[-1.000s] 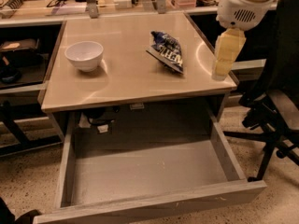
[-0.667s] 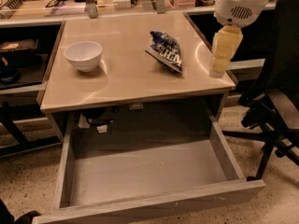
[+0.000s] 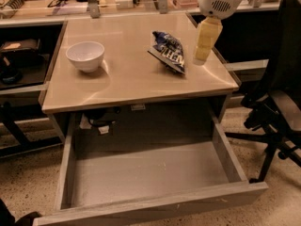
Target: Place blue chip bag into top drawer
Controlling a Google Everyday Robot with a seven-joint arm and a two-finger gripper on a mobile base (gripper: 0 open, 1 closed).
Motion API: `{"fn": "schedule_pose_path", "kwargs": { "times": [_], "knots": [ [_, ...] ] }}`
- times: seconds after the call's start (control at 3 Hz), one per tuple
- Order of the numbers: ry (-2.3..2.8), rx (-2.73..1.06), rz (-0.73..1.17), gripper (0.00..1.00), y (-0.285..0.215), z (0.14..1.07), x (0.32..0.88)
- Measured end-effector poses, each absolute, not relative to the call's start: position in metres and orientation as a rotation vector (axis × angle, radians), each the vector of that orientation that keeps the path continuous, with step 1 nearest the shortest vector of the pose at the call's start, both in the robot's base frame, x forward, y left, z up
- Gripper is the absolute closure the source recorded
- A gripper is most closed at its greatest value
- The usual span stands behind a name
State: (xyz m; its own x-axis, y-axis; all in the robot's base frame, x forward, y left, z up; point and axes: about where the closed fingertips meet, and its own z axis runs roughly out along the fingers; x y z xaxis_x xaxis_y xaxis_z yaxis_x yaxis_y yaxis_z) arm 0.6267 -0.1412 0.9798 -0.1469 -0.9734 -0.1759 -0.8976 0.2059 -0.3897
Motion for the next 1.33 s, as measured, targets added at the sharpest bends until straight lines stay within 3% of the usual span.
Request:
{"fn": "schedule_pose_path", "kwargs": {
  "times": [0.67, 1.33],
  "knots": [
    [2.052, -1.756, -0.169, 0.0, -0.111, 0.951, 0.725],
    [2.043, -1.735, -0.145, 0.0, -0.111, 0.936, 0.74]
  ]
}}
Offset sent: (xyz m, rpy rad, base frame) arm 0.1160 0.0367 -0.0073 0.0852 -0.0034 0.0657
